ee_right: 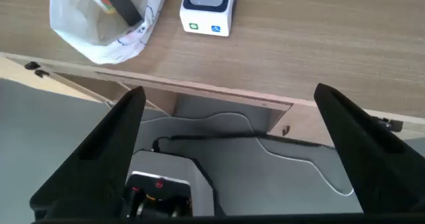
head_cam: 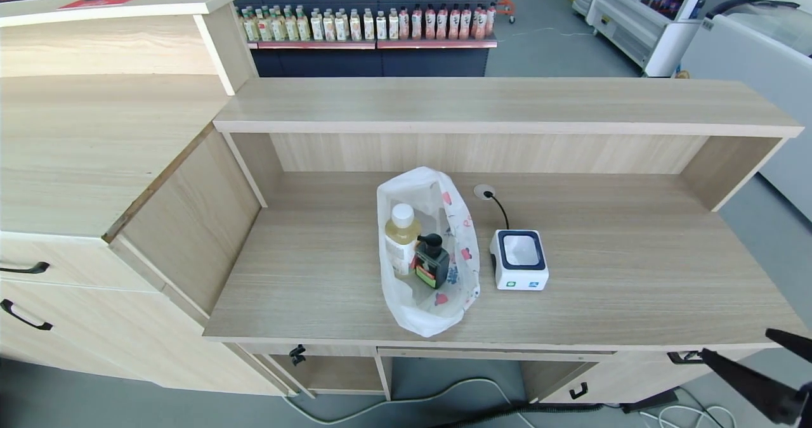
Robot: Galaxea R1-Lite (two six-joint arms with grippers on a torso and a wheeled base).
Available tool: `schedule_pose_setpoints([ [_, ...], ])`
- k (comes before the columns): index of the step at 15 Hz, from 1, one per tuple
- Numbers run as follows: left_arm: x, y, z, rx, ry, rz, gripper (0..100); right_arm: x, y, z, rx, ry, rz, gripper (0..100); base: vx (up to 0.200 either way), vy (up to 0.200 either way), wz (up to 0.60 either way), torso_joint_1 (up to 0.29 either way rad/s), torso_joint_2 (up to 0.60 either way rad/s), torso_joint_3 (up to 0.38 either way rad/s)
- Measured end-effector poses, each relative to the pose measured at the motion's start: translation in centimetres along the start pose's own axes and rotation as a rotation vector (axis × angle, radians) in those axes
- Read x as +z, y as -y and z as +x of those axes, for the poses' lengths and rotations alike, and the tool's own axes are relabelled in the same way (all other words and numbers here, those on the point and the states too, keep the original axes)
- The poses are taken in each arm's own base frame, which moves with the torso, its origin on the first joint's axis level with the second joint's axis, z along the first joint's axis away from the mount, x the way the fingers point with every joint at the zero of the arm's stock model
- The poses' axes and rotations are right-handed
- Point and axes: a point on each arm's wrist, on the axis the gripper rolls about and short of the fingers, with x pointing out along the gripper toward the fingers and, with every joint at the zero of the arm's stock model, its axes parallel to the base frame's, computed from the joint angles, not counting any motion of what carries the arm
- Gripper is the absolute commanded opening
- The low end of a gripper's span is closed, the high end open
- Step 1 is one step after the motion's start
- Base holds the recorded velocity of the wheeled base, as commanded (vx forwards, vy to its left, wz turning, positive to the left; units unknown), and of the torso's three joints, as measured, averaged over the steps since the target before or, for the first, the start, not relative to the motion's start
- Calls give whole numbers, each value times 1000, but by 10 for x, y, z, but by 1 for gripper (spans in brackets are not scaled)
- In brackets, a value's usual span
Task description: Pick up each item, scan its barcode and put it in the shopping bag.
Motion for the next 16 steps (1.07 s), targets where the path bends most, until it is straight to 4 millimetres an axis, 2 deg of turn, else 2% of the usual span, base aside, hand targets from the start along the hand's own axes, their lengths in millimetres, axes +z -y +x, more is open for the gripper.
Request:
schedule_pose_setpoints([
  [3, 0, 0, 0, 0, 0, 0, 100, -39, -16, -42, -19, 39, -19, 100, 0, 0, 0, 0, 0, 0],
  [6, 0, 0, 0, 0, 0, 0, 100, -68, -23, -68, -39, 156, -32, 100, 0, 0, 0, 0, 0, 0],
  [9, 0, 0, 0, 0, 0, 0, 100, -80, -25, -78, -107, 250, -41, 100, 0, 0, 0, 0, 0, 0],
  [11, 0, 0, 0, 0, 0, 0, 100, -85, -23, -80, -226, 253, -33, 100, 0, 0, 0, 0, 0, 0],
  [16, 0, 0, 0, 0, 0, 0, 100, -90, -22, -81, -246, 236, -28, 100, 0, 0, 0, 0, 0, 0],
])
